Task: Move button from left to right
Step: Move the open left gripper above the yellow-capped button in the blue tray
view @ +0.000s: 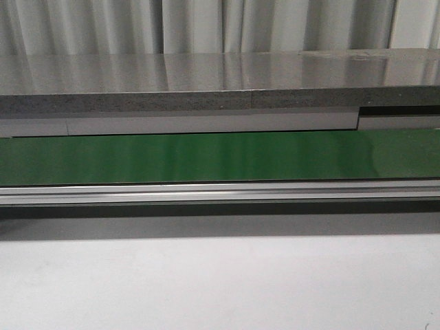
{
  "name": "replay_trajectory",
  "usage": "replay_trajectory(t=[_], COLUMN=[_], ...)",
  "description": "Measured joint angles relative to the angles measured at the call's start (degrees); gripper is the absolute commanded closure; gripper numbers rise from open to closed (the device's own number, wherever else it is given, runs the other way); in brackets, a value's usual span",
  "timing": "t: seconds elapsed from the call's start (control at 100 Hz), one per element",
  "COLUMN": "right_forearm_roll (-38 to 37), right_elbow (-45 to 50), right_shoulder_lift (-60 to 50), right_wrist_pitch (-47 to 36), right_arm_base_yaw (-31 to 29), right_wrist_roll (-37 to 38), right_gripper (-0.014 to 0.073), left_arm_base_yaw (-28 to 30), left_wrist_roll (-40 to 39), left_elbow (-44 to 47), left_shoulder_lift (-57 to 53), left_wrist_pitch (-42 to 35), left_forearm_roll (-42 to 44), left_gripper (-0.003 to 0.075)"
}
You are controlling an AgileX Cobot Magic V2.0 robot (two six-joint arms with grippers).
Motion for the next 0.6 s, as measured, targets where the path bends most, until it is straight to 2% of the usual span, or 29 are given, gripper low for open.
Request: replay_trajectory(t=[0.6], right_forearm_roll=[0.0], right_elbow=[0.0], right_shoulder_lift=[0.0], right_wrist_pitch=[0.0], right_arm_base_yaw=[0.0], right_wrist_roll=[0.0], right_gripper=[0.0661], left_arm_base_yaw=[0.0], left_wrist_roll=[0.0], left_elbow=[0.0], left_shoulder_lift=[0.0], left_wrist_pitch=[-1.28], left_forearm_roll=[0.46], left_gripper=[0.0741])
